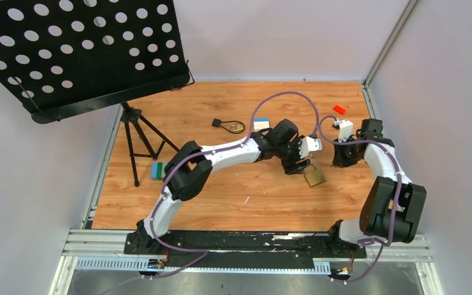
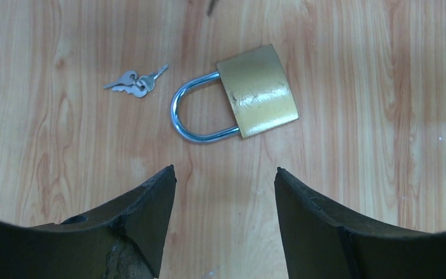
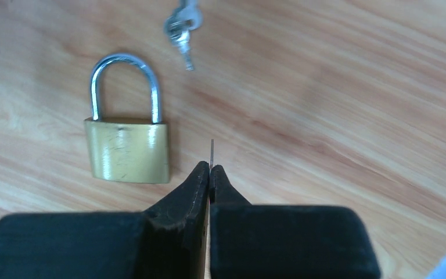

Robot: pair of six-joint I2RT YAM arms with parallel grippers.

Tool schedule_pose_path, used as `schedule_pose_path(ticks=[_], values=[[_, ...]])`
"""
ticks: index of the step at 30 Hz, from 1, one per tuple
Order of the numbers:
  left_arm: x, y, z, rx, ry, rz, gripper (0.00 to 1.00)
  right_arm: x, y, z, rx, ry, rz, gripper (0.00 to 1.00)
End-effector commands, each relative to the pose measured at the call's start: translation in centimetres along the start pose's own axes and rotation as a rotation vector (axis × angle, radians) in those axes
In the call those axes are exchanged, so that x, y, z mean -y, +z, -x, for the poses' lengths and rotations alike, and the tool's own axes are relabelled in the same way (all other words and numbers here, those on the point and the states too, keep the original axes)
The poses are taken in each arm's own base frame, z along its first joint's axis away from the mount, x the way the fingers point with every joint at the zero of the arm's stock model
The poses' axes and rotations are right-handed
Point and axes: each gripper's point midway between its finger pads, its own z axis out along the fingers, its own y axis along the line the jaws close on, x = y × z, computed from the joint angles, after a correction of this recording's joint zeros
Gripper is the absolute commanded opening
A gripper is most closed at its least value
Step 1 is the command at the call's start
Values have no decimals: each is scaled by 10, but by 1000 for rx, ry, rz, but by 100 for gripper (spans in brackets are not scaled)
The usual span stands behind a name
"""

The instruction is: Unlock with the key

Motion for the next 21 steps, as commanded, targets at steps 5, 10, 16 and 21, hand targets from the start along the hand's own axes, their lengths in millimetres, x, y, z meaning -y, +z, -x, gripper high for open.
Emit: schedule_pose_path(ticks=[5, 10, 16, 21], values=[[26, 46, 1, -53, -49, -45, 74, 60, -46, 37, 194, 186, -154, 0], [31, 70, 0, -65, -80, -41, 77, 75, -54, 34, 236, 246, -165, 0], [31, 87, 4, -85, -63, -5, 78, 70, -48, 27, 239, 245, -138, 0], [30, 95, -11, -123, -56, 8, 77, 67, -46, 19, 234, 232, -130, 0]])
